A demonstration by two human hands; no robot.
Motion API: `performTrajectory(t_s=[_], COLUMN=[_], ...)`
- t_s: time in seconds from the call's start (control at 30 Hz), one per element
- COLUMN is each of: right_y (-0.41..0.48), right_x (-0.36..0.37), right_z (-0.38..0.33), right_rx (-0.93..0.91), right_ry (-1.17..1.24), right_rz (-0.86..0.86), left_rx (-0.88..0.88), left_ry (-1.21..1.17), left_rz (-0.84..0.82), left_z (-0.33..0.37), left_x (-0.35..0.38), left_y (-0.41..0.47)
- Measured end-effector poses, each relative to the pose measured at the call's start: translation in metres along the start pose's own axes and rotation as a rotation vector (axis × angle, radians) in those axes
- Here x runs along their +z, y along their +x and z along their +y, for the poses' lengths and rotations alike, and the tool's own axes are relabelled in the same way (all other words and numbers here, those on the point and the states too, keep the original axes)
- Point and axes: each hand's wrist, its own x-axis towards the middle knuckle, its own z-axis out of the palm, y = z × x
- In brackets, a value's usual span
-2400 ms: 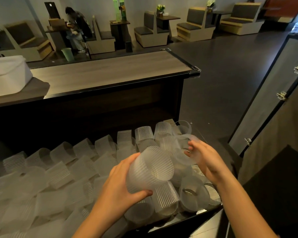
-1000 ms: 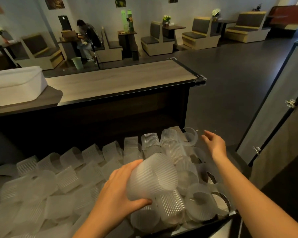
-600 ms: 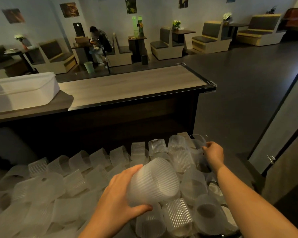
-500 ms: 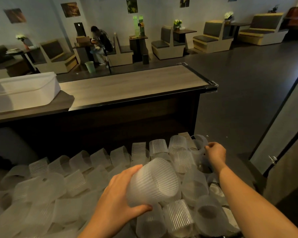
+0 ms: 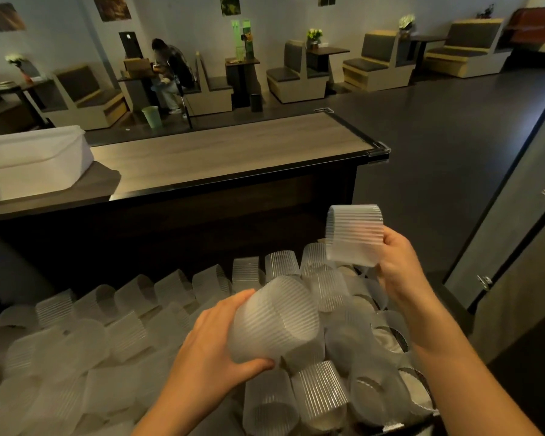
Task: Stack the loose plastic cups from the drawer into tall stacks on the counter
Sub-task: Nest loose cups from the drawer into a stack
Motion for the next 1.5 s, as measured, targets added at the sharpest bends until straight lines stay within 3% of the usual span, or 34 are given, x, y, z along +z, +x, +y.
performTrajectory(t_s=[0.23,0.67,0.87,0.97,1.17,1.37,1.5], right_y=[-0.047,-0.086,-0.104,-0.108,-0.112,-0.110,-0.111], right_x=[0.013,0.023,0.005,-0.022,-0.087,-0.109,-0.109], right_z=[-0.008,0.020,0.034,0.042,0.062,0.088,0.107], right_rx=[-0.071,-0.329,-0.314,-0.242,0.058,0.390,0.435], right_ry=[-0.261,-0.667,-0.654,-0.632,-0.966,-1.088,-1.042], right_rz=[-0.229,-0.121,-0.068,0.069,0.301,0.237,0.205], left_rx=[0.010,0.086,0.115,0.126,0.153,0.158,0.151], left_ry=[-0.013,0.054,0.020,0.020,0.015,0.005,-0.009], left_rz=[-0.007,-0.101,-0.118,-0.133,-0.177,-0.182,-0.177], left_z=[-0.001,0.005,0.010,0.017,0.019,0.022,0.023], left_x=[0.001,0.009,0.016,0.020,0.027,0.031,0.030], left_y=[-0.001,-0.006,-0.004,-0.004,-0.004,-0.001,0.000])
